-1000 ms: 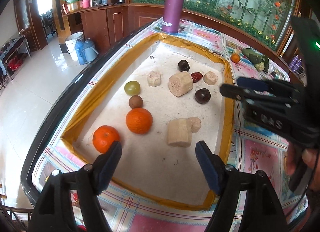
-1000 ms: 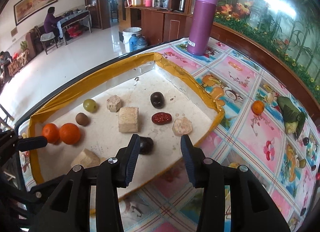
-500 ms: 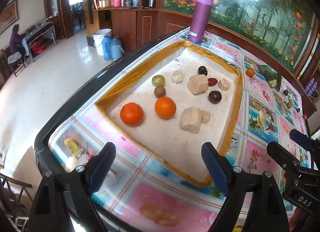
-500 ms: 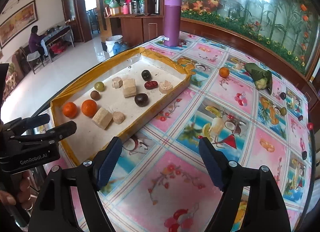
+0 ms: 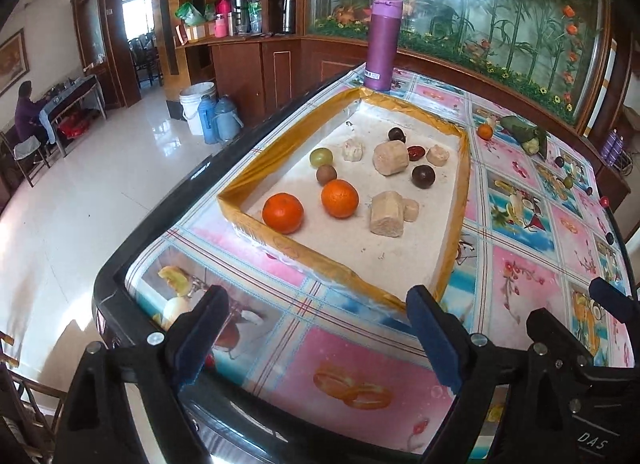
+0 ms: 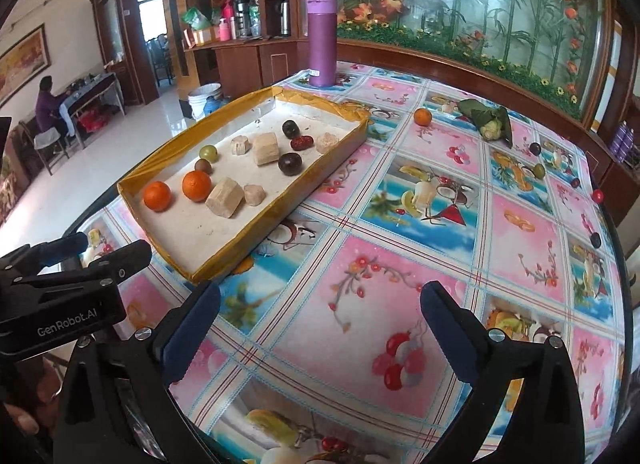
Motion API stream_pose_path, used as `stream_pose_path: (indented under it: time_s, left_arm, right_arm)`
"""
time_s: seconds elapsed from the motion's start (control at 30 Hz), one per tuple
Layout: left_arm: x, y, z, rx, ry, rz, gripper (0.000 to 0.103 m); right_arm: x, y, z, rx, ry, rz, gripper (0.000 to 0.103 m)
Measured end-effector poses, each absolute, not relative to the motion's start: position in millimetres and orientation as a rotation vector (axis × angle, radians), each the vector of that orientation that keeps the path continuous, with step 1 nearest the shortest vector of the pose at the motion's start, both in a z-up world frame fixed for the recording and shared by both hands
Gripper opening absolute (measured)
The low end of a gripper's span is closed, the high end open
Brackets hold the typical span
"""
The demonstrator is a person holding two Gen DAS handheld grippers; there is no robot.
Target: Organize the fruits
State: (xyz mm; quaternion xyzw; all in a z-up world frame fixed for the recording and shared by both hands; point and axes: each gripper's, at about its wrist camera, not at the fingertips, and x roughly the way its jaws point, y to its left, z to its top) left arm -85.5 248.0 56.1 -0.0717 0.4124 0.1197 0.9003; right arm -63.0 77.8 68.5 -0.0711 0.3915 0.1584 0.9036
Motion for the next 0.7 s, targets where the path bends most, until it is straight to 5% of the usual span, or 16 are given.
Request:
stream_pose_path:
  time_s: [0.33,0.7]
  left_arm:
    - [-95,255,60,-0.089,0.798,0.221,0.103]
    - [-103,260,69,-0.055,0.707,0.272,0.103]
  right_arm:
    - [-79,81,67,-0.150,0.803,0.262,0.101]
    - [-88,84,66,-0.169,0.797,0.243,0.101]
